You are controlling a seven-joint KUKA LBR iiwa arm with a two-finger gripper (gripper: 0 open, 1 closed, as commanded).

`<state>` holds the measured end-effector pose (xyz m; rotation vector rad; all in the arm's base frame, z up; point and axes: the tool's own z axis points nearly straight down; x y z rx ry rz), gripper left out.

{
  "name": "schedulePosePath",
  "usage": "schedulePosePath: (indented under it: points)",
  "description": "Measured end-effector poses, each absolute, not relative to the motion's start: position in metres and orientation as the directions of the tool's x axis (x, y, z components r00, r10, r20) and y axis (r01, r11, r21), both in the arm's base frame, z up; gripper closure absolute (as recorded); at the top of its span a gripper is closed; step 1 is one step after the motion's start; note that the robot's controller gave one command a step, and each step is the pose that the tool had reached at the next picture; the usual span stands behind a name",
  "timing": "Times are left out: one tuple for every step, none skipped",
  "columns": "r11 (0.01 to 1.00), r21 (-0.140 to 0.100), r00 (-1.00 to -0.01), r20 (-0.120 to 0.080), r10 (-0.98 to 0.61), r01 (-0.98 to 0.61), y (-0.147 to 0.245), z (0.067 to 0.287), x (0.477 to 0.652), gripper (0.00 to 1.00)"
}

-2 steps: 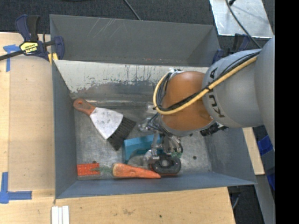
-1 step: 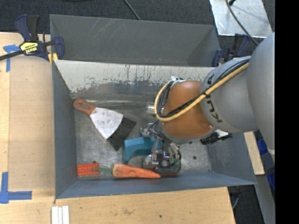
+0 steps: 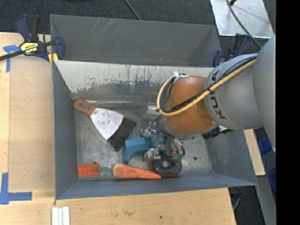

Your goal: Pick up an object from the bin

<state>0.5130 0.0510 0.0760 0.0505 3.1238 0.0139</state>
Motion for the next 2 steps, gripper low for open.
schedulePosePath:
  points:
    - [0.999, 0.009, -0.999, -0.017, 0.032, 0.032, 0.051, 0.076, 0.513, 1.0]
    - [0.999, 0.008, -0.999, -0.014, 0.032, 0.032, 0.0509, 0.0785, 0.5125, 1.0]
